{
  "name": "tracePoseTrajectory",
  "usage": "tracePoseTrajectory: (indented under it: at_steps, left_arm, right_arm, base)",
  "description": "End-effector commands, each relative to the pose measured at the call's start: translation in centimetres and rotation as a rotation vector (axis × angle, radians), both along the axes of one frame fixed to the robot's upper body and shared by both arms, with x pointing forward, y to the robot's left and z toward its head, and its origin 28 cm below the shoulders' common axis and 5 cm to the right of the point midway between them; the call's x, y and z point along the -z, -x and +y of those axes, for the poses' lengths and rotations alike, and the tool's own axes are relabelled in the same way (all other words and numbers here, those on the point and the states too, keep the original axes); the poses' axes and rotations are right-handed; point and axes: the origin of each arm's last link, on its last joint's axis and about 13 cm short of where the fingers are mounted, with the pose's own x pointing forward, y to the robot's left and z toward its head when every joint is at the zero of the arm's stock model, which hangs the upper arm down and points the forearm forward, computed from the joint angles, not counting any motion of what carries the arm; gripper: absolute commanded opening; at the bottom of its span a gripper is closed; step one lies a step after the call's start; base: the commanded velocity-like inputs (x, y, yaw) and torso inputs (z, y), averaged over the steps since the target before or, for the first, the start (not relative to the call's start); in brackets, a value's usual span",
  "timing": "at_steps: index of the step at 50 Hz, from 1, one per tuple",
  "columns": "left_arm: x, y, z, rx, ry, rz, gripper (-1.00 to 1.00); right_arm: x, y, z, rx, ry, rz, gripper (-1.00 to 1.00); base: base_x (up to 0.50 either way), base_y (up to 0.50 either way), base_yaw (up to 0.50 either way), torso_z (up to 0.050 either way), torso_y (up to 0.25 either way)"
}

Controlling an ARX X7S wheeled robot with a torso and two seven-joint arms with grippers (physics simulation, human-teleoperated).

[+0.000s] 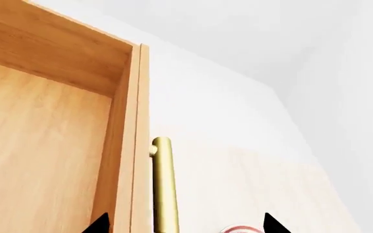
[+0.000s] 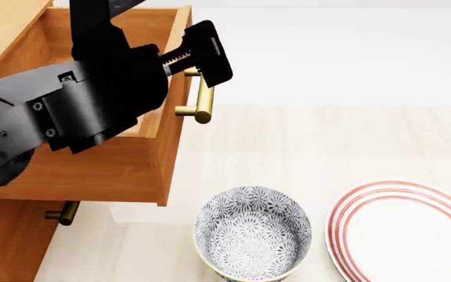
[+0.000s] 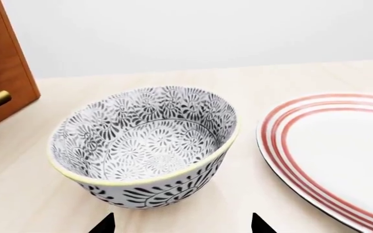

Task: Open the top drawer of the cabinet.

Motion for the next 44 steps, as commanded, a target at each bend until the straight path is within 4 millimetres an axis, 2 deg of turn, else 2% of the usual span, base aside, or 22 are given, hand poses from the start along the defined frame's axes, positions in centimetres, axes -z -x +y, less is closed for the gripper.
tracePoseTrajectory:
  at_steps: [1, 6, 14, 20, 23, 32, 44]
  left_arm:
    - [-3.8, 8.1, -2.5, 0.34, 0.093, -0.423, 1.0]
    - [-3.0, 10.5, -1.8, 0.309, -0.056, -0.616, 1.0]
    - [-1.0, 12.5, -0.8, 0.294, -0.152, -0.722, 1.0]
    - [-0.1, 13.9, -0.4, 0.307, -0.149, -0.746, 1.0]
    - [0.8, 14.9, -0.4, 0.307, -0.201, -0.837, 1.0]
    - [4.2, 15.4, -0.1, 0.32, -0.235, -0.818, 1.0]
    - [5.2, 16.4, -0.3, 0.34, -0.244, -0.846, 1.0]
  right_arm:
    - [-0.1, -0.4, 0.2, 0.003, -0.019, -0.008, 1.0]
    - [0.0, -0.5, 0.2, 0.009, -0.019, -0.006, 1.0]
    - [0.0, -0.5, 0.2, 0.015, -0.021, 0.002, 1.0]
    - [0.0, -0.4, 0.3, 0.014, -0.018, 0.003, 1.0]
    - [0.1, -0.4, 0.3, 0.013, -0.02, 0.006, 1.0]
    - [0.1, -0.4, 0.3, 0.014, -0.026, 0.016, 1.0]
    - [0.3, -0.4, 0.3, 0.013, -0.027, 0.019, 1.0]
  base:
    - [0.0, 0.0, 0.0, 0.0, 0.01]
    - [0.0, 0.0, 0.0, 0.002, 0.0]
    - [0.0, 0.0, 0.0, 0.0, 0.0]
    - [0.0, 0.0, 0.0, 0.0, 0.0]
    - [0.0, 0.0, 0.0, 0.0, 0.0]
    - [0.0, 0.0, 0.0, 0.0, 0.0]
    - [0.0, 0.0, 0.0, 0.0, 0.0]
